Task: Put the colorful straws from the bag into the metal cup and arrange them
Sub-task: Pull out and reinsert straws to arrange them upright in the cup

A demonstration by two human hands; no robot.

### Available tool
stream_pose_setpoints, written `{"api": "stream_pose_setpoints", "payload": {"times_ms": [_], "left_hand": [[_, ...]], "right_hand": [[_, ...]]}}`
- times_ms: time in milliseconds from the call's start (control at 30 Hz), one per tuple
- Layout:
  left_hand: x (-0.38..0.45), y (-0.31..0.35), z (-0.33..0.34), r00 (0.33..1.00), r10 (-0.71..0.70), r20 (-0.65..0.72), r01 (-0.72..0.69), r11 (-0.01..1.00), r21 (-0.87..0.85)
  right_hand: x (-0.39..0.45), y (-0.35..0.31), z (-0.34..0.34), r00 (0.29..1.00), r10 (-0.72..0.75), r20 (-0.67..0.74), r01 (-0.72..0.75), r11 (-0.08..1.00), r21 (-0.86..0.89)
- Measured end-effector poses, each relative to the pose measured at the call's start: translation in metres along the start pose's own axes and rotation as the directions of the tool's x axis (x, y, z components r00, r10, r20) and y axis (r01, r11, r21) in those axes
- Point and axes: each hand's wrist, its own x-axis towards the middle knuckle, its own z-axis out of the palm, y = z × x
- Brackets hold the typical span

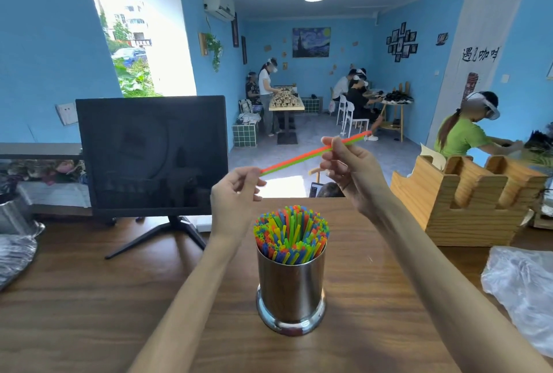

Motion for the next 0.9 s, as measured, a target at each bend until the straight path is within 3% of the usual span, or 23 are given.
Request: {"api": "stream_pose_setpoints", "payload": {"times_ms": [100,167,233,333,600,767,900], "left_hand": [[-0.006,-0.013,-0.004,0.948,-0.112,0.299,0.012,0.948,0.318],[-0.008,-0.018,-0.008,0.904,-0.19,0.383,0.015,0.91,0.415],[-0.008,-0.018,-0.011,0.908,-0.202,0.366,0.033,0.908,0.417],[-0.008,-0.016,-0.009,0.913,-0.172,0.369,0.006,0.912,0.411],[-0.014,-0.017,-0.006,0.924,-0.137,0.357,-0.027,0.908,0.419],[-0.015,-0.014,-0.005,0.922,-0.133,0.365,-0.036,0.907,0.42],[-0.016,-0.01,-0.001,0.908,-0.137,0.395,-0.042,0.91,0.413]], "right_hand": [[0.004,-0.002,-0.001,0.993,-0.101,-0.063,0.083,0.967,-0.241],[0.006,-0.003,-0.002,0.987,-0.15,-0.054,0.124,0.934,-0.334],[0.004,0.0,0.0,0.981,-0.192,0.003,0.173,0.88,-0.441],[-0.002,0.014,0.002,0.964,-0.247,0.103,0.252,0.712,-0.655],[-0.025,0.059,0.001,0.952,-0.23,0.2,0.287,0.448,-0.847],[-0.026,0.062,-0.004,0.959,-0.153,0.237,0.281,0.44,-0.853],[-0.027,0.057,0.001,0.967,-0.155,0.203,0.256,0.573,-0.779]]}}
